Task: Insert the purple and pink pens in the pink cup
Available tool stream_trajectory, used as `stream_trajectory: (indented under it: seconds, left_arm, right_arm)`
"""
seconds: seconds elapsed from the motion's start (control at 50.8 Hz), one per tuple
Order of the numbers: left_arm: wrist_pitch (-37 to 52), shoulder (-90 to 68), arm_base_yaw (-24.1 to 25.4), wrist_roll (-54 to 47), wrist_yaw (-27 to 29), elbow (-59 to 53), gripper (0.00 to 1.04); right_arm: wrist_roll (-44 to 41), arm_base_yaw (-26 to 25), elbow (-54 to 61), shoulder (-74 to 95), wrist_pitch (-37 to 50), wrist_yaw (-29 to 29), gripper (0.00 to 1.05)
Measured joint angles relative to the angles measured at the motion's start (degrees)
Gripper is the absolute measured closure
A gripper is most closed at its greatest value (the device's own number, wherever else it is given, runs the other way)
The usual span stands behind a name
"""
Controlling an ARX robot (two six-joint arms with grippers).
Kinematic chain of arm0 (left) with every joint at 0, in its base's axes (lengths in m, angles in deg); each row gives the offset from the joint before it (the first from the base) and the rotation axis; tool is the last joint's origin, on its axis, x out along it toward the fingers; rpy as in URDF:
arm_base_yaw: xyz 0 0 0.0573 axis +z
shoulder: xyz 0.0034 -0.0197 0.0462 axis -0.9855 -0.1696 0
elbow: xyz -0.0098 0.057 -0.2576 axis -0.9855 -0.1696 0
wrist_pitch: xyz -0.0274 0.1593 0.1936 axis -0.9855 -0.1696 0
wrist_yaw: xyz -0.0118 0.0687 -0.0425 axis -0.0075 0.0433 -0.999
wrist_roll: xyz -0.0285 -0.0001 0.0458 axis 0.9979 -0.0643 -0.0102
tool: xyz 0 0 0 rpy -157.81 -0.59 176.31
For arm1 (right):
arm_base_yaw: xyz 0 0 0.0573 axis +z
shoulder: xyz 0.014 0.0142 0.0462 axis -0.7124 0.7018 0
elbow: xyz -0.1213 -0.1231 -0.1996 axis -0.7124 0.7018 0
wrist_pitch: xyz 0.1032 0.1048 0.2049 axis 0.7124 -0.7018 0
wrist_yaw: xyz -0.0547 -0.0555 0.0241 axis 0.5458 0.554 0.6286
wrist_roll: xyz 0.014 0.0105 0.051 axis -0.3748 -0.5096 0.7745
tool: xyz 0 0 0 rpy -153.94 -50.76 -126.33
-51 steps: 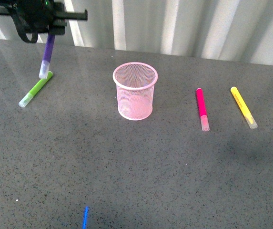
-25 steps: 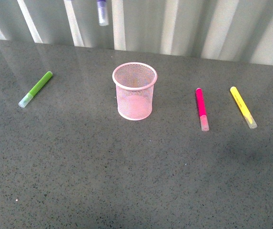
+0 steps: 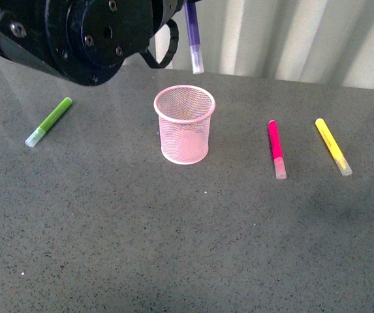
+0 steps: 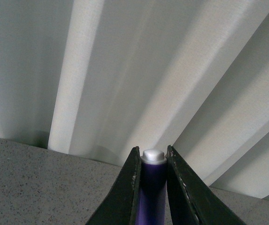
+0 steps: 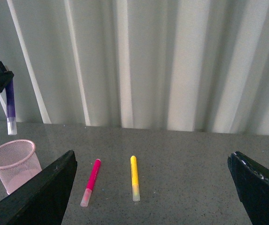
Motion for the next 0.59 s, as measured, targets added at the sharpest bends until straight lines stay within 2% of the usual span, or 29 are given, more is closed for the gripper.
stream_trajectory:
  seconds: [0.315, 0.591]
  left_arm:
    - [5.20, -4.63, 2.08, 0.46, 0.35, -1.25, 0.93]
    - [7.87, -5.66, 2.03, 1.62, 0.39, -3.48, 0.93]
  right_arm:
    - [-0.02, 0.00, 0.00, 0.00, 0.00, -0.02, 0.07]
    - [0.00, 0.00, 0.00, 0.00, 0.00, 0.00, 0.07]
